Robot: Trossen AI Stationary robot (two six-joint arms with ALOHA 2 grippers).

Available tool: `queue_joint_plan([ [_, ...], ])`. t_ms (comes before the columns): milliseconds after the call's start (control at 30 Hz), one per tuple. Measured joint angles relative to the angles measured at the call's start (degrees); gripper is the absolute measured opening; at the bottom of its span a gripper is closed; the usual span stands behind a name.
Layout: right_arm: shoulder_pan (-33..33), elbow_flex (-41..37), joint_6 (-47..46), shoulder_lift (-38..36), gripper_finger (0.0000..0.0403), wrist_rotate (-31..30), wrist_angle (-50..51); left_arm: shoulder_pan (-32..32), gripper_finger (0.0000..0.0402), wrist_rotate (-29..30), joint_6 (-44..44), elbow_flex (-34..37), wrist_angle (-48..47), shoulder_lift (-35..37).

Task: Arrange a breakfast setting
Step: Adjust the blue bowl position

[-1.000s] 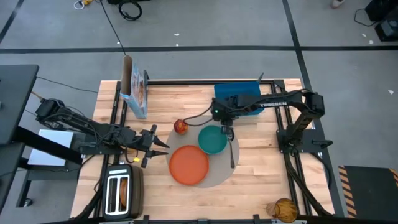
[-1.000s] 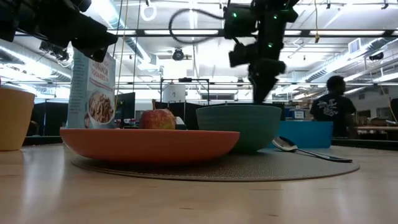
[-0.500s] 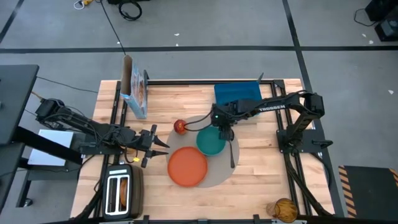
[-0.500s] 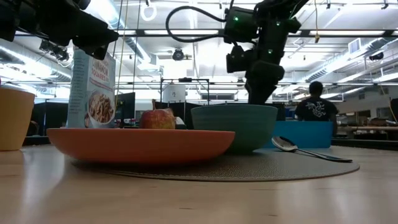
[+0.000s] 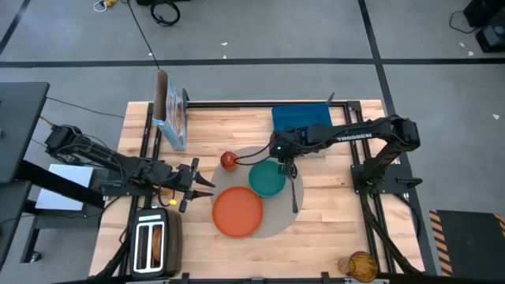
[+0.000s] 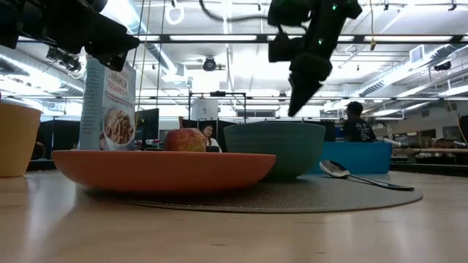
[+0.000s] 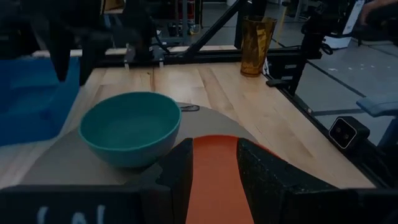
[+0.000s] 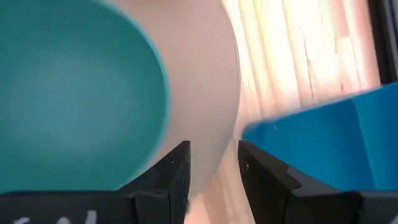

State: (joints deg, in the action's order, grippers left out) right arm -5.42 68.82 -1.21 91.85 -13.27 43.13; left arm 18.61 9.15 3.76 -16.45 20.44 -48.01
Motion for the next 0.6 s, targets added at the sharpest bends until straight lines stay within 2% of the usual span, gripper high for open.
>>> queue_joint_plan([
  [167,2.07,0.0,-0.84,0.21,0.0142,3.59,-5.96,0.0,0.0133,0.0,2.04,-0.38,-2.2,0.02],
  [233,3.11,0.0,0.65,1.44,0.0142,4.32,-8.32,-0.16,0.0133,0.0,2.71,-3.13,-7.21,0.0],
  [433,5.83,-0.02,3.03,2.21,0.0142,2.89,-16.13,-0.17,0.0133,0.05,12.95,-18.53,-41.17,0.0],
  [600,7.5,-0.02,4.72,2.21,0.0142,0.28,-19.13,0.39,0.0133,0.09,24.83,-28.16,-62.92,0.04],
])
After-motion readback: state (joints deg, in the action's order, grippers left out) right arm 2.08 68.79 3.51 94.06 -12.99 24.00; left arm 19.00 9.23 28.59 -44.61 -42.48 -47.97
